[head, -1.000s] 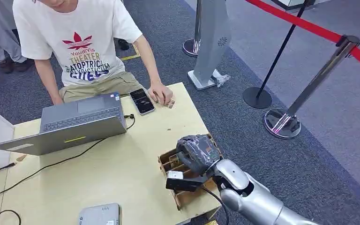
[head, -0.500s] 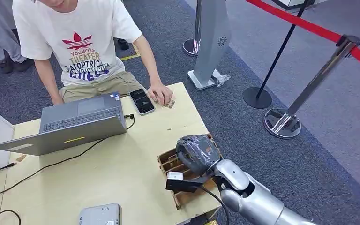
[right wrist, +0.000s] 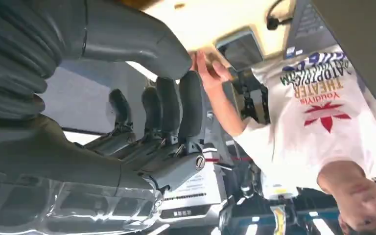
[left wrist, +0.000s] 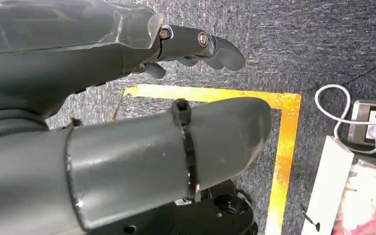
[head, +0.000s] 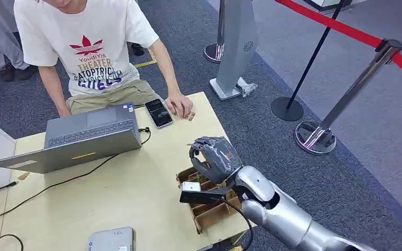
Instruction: Pass the card to the sensor for recognition and then transmit it.
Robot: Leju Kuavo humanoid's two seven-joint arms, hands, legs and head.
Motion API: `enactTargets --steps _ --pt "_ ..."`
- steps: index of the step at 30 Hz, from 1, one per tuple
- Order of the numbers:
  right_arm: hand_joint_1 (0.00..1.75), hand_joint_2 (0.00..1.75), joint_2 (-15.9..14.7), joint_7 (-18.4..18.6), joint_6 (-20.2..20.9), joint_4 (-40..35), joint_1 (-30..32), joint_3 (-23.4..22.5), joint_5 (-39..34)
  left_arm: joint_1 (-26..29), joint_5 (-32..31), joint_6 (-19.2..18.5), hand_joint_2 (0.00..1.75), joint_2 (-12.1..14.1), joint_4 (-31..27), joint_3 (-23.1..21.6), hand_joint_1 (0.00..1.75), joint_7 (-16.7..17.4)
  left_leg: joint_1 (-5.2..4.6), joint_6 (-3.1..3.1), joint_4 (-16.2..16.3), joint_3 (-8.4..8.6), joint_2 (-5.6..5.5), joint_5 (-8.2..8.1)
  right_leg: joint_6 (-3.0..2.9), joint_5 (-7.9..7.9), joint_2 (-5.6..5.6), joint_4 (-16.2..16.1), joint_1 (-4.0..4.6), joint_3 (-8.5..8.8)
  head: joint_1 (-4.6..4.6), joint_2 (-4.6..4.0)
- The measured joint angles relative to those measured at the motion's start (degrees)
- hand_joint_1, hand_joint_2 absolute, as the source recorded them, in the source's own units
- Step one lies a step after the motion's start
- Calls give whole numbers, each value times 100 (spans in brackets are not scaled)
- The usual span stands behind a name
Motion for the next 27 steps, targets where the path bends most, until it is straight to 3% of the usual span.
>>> enactTargets --steps 12,15,18,27 --pt "70 175 0 -15 2 120 -250 33 -35 -2 -4 22 0 -42 0 81 0 52 0 0 0 1 -1 0 0 0 0 0 0 -1 0 0" --pt "87 175 -4 83 4 118 -220 31 0 -2 -4 22 0 -46 0 118 0 54 0 0 0 1 0 0 0 0 0 0 0 -3 0 0" --pt "93 175 -20 188 4 77 -112 4 59 0 -4 18 0 -46 0 138 0 55 0 0 0 0 -1 0 0 0 -1 0 0 -4 0 0" --pt "91 175 -212 424 4 -247 375 -199 192 10 28 15 0 -46 0 177 0 52 -2 3 0 -3 -1 -2 0 -1 -1 -2 -1 -5 2 0"
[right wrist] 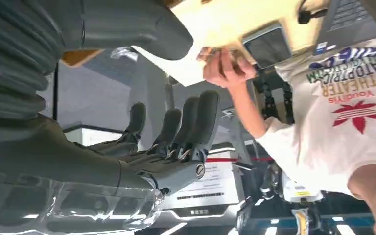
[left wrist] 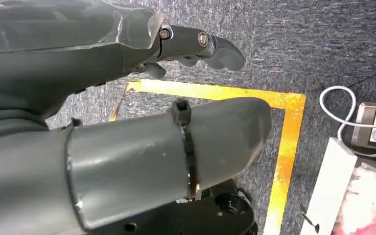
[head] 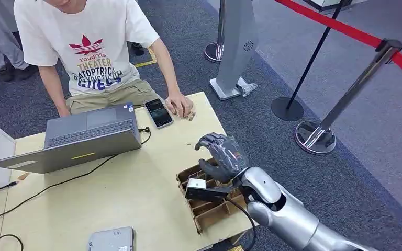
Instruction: Pass the card to the sensor for recognition and then transmit it.
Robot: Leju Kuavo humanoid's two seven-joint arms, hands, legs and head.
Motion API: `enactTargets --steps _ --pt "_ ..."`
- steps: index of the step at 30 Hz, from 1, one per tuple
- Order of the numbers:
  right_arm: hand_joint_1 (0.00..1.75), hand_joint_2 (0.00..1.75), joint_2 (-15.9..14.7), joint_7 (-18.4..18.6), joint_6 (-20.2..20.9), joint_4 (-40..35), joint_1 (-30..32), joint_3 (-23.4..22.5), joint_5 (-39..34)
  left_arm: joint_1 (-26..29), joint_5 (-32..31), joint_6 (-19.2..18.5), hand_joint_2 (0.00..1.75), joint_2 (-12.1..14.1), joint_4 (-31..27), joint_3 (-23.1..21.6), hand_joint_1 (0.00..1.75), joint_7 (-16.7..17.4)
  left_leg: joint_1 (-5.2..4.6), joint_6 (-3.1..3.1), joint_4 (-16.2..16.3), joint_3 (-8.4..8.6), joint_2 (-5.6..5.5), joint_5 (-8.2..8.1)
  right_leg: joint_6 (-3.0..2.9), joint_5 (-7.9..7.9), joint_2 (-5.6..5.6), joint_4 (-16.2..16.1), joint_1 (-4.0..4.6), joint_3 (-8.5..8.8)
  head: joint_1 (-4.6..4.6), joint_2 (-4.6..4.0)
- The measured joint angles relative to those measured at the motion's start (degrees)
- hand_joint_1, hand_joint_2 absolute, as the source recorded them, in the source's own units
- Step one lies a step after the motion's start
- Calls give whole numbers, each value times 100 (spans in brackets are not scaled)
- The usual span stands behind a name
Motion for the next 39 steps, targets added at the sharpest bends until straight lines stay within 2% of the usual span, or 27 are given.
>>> enactTargets --steps 14,25,28,31,32,39 --pt "91 175 -85 111 72 -553 712 -347 120 4 -37 -4 0 -39 0 85 0 -20 0 0 0 -1 0 -4 1 -1 0 -1 0 -1 -2 0" --pt "105 175 -83 129 107 -579 879 -446 118 12 -70 -7 0 -46 0 103 0 -70 0 0 0 -1 1 -4 1 -1 0 -1 0 -1 -2 0" --pt "103 175 -83 140 105 -575 895 -498 120 13 -92 -24 0 -46 0 103 0 -74 0 0 0 -2 1 -4 1 -1 0 -1 0 -1 -2 0" --pt "94 175 -83 160 105 -548 895 -542 120 13 -105 -50 0 -44 0 103 0 -83 0 0 0 -2 1 -4 1 -1 0 -1 0 -1 -2 0" --pt "101 175 -83 164 105 -537 895 -559 120 14 -111 -52 0 -44 0 103 0 -85 0 0 0 -2 1 -4 1 -1 0 -1 0 -1 -2 0" --pt "101 175 -85 177 118 -452 896 -708 70 21 -122 -77 0 -24 0 103 0 -85 0 0 0 -1 1 -4 1 -1 0 -1 0 -1 -2 0"
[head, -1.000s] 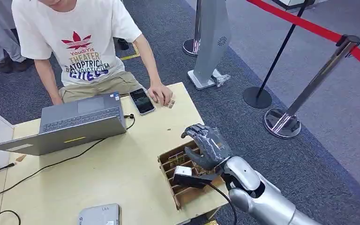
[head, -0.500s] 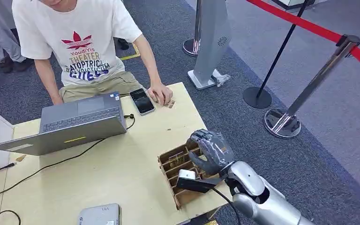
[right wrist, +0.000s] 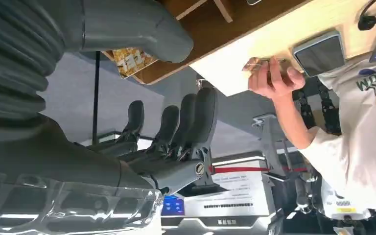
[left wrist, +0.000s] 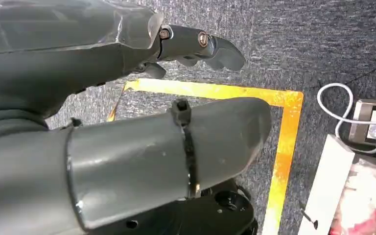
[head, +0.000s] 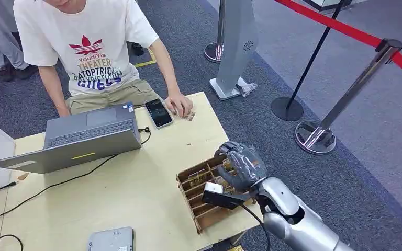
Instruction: Pass the card to the sensor for recognition and then transmit it.
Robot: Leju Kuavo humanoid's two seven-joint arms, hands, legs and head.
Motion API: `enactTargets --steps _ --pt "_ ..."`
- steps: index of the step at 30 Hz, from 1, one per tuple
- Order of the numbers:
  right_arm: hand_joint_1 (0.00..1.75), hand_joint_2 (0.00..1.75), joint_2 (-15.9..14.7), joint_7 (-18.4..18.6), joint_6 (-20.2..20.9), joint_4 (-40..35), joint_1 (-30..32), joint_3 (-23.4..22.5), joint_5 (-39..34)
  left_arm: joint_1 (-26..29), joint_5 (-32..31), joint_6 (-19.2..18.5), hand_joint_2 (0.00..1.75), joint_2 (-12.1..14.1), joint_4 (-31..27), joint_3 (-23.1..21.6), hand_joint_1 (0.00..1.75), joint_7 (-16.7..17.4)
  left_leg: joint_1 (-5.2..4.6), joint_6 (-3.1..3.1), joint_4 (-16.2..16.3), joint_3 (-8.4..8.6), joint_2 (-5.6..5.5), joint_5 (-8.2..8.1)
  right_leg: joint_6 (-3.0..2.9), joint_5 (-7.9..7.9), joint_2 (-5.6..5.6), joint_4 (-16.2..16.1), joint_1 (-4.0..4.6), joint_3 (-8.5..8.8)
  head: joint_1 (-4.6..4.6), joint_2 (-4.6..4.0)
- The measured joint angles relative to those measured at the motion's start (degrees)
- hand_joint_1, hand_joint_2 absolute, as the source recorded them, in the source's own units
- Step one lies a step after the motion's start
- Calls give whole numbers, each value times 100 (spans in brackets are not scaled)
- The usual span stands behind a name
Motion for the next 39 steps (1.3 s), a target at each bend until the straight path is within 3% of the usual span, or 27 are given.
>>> enactTargets --steps 10,25,39 --pt "93 175 -13 125 -39 22 200 -103 -66 82 11 -87 0 55 0 9 0 -66 0 1 0 -1 -1 -1 1 -1 -2 0 0 -1 0 0" --pt "105 175 -125 577 -339 -586 980 -107 48 111 0 -173 0 98 0 37 0 -114 0 -1 0 -2 0 -8 0 -3 0 -1 0 -2 0 0" --pt "99 175 -125 625 -310 -669 1017 -90 99 112 55 -208 0 135 0 103 0 -131 0 -1 0 -3 0 -8 1 -3 0 -1 0 -1 0 0"
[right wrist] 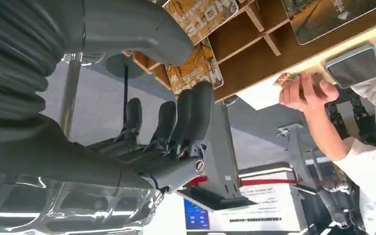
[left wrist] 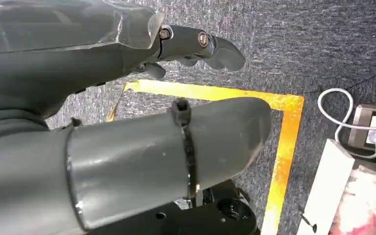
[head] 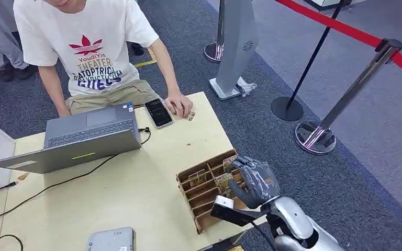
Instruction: Pass the card to the sensor for recognition and then transmit it.
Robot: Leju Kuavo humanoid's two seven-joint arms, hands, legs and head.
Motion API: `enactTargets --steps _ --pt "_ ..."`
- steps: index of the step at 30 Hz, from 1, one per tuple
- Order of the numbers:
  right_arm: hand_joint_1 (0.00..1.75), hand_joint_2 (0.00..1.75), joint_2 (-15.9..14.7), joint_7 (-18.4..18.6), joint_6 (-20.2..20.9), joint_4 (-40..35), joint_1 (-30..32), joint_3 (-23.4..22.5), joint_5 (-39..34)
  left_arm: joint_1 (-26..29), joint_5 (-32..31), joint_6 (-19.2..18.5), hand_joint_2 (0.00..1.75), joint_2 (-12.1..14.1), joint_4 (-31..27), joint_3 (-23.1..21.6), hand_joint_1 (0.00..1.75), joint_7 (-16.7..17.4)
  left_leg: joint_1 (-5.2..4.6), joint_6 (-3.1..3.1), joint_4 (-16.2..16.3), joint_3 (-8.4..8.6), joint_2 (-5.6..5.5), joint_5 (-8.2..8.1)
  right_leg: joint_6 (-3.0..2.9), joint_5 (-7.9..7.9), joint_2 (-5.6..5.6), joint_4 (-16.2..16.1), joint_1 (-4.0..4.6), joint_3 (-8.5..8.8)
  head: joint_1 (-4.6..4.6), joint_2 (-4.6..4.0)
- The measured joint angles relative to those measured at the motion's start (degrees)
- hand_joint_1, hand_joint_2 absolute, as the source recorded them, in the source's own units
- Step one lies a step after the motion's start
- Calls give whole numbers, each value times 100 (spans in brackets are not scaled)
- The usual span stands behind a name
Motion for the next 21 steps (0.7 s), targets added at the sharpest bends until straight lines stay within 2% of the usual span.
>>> enactTargets --steps 3,4,11,13,14,21 --pt "99 175 0 -55 17 85 -56 0 -94 -1 -2 0 0 2 0 19 0 -17 0 0 0 0 0 0 0 0 0 0 0 0 0 0" --pt "94 175 0 -57 20 103 -65 0 -94 0 -2 2 0 2 0 26 0 -24 0 0 0 0 0 0 0 0 0 0 0 0 0 0" --pt "96 175 0 -109 48 266 -125 2 -208 0 -2 2 0 4 0 35 0 -26 0 0 0 0 0 0 0 0 0 0 0 0 2 0" --pt "91 175 0 -109 59 313 -128 7 -240 0 0 2 0 6 0 35 0 -26 0 0 0 0 0 0 0 0 0 0 0 0 0 0" --pt "98 175 0 -109 59 336 -128 11 -269 0 0 2 0 7 2 37 0 -26 0 0 0 0 0 0 0 0 0 0 0 0 0 0" --pt "98 175 0 -107 57 431 -131 44 -291 2 17 7 0 13 22 41 0 -26 0 0 0 0 0 0 0 -1 0 0 0 0 0 0"
